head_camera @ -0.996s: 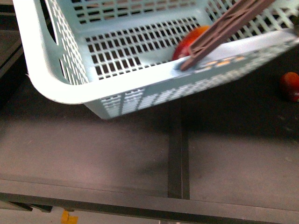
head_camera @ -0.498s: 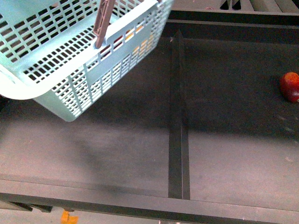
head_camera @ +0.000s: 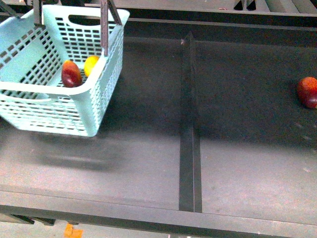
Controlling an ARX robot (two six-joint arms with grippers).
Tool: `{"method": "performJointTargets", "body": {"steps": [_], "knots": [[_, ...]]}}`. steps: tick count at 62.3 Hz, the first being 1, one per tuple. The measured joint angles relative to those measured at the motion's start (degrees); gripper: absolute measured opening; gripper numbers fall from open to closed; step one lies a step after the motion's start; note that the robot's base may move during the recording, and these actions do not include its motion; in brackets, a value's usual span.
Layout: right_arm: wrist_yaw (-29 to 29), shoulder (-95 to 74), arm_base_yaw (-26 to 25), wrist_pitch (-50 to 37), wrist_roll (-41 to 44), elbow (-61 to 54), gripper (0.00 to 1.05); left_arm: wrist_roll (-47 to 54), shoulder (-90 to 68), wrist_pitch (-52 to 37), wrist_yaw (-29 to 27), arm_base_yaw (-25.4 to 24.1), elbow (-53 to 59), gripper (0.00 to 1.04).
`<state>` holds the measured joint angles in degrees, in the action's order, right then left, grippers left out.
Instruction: Pick lemon and mango into basket
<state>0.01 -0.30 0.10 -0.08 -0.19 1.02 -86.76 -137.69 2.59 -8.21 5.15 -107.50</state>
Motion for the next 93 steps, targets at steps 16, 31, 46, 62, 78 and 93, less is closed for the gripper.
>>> {"method": "performJointTargets", "body": {"steps": [16,31,46,62,78,93], "knots": [[0.0,0.02,0.0,0.0,0.02,0.0,0.96,0.5,1.92,-0.66,1.95,2.14,5.2,0.04],[0.0,0.02,0.0,0.0,0.02,0.0,0.96,1.05,4.83,-0.37,2.49,1.9,8.74,0.34],[0.0,0.02,0.0,0.0,0.02,0.0,0.96,0.92,19.02,-0.15,-3.08,0.15,19.56,0.82],[-0.02,0.02,0.0,0.0,0.02,0.0,0.96,20.85,35.71,-8.0,0.24,-1.99,34.51,0.87],[0.0,0.02,0.0,0.0,0.02,0.0,0.96,79.56,49.29,-53.66,8.11,-4.04,69.2,0.33],[0.02,0.02,0.0,0.0,0.02,0.0,0.96,85.5,60.19,-57.37,8.22,-5.16,85.46,0.03]]}}
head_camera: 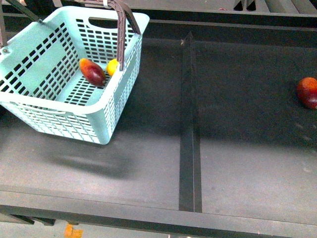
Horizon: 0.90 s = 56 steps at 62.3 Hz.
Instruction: Pick lemon and mango into basket
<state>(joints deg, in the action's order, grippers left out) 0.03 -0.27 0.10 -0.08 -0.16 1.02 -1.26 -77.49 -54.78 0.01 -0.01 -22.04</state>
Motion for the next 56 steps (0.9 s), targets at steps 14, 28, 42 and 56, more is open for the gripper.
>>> {"method": "performJointTargets", "body": {"steps": [14,28,42,56], "knots": [[-0.02,0.0,0.0,0.0,0.0,0.0,0.96,0.35,10.05,0.48,0.0,0.0,9.25,0.03],[-0.02,0.0,0.0,0.0,0.0,-0.02,0.96,0.44,19.98,4.96,0.0,0.0,14.99,0.03],[-0.02,0.0,0.0,0.0,0.0,0.0,0.96,0.48,27.56,7.85,0.0,0.0,20.0,0.03],[-0.02,0.0,0.0,0.0,0.0,-0.02,0.96,0.61,39.12,17.7,0.02,0.0,21.14,0.03]]}}
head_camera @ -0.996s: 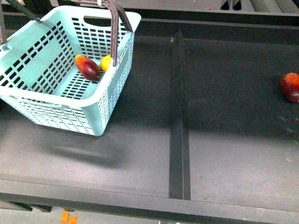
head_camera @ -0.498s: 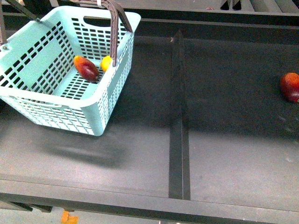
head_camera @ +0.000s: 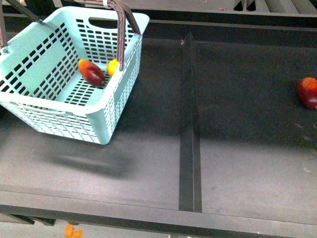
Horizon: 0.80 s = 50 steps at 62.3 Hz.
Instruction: Pick lemon and mango into basket
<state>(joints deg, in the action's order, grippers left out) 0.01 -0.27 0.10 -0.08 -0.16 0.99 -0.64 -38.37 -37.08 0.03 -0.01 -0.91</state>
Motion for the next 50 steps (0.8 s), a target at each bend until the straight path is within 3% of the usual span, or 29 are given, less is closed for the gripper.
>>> {"method": "performJointTargets", "body": {"steps": [50], "knots": [[0.0,0.0,0.0,0.0,0.0,0.02,0.96,0.0,26.34,24.98,-0.02,0.0,0.04,0.03]]}}
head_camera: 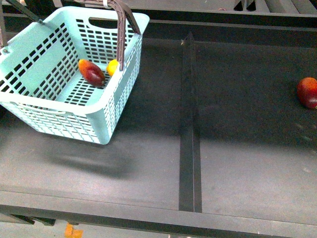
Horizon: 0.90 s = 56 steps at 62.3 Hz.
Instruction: Pick lemon and mango into basket
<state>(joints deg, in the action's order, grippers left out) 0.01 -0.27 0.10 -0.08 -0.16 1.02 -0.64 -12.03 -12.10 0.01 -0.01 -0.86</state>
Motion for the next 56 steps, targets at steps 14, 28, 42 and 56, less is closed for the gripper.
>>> {"method": "performJointTargets", "body": {"steps": [14,28,42,56], "knots": [[0.0,0.0,0.0,0.0,0.0,0.0,0.96,0.02,11.45,11.87,0.0,0.0,-0.02,0.03],[0.0,0.0,0.0,0.0,0.0,0.0,0.96,0.02,11.67,11.98,0.0,0.0,-0.02,0.03],[0.0,0.0,0.0,0.0,0.0,0.0,0.96,0.02,11.67,11.98,0.0,0.0,-0.02,0.03],[0.0,0.0,0.0,0.0,0.0,0.0,0.96,0.02,11.67,11.98,0.0,0.0,-0.02,0.03]]}}
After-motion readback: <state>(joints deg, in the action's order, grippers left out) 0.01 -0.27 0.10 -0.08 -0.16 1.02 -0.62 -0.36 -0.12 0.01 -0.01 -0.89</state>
